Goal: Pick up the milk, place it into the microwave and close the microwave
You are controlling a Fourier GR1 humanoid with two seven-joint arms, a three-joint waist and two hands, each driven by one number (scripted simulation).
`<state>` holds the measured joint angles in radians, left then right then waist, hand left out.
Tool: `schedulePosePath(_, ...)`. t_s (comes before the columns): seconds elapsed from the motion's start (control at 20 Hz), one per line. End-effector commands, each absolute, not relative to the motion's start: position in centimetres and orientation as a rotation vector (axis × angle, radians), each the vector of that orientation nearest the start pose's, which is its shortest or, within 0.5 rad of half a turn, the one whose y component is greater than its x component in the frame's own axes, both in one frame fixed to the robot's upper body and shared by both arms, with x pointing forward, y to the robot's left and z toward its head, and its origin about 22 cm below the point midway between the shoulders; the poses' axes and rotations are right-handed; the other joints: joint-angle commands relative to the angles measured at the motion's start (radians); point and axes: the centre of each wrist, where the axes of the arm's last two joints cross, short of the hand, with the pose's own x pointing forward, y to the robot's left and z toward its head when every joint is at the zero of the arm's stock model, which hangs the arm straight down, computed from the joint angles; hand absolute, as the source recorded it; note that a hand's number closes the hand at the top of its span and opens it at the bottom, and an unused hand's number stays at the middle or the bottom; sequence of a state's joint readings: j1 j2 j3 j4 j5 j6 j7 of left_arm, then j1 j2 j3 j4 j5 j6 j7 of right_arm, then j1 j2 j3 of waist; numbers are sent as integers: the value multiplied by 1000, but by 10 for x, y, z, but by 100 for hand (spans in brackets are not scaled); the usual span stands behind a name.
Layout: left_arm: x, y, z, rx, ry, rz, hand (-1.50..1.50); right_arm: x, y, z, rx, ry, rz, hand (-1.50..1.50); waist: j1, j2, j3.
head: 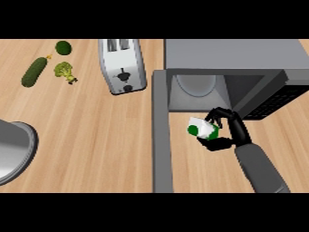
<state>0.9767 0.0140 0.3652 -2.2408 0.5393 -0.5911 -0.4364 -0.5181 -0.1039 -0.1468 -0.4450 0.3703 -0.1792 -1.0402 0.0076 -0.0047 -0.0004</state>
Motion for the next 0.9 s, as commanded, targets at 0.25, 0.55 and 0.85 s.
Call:
schedulePosePath(0.25,-17,334,64,-10,-1945,182,-150,356,-229,-40,-337,-2040,537,150,-4,-2,-1)
schedulePosePath(0.55,0,357,61,5,-1932,183,-150,392,-195,15,-311,-1966,525,150,-1,4,0)
schedulePosePath(0.85,-5,357,61,4,-1932,169,-150,417,-195,29,-395,-1908,569,150,20,9,1)
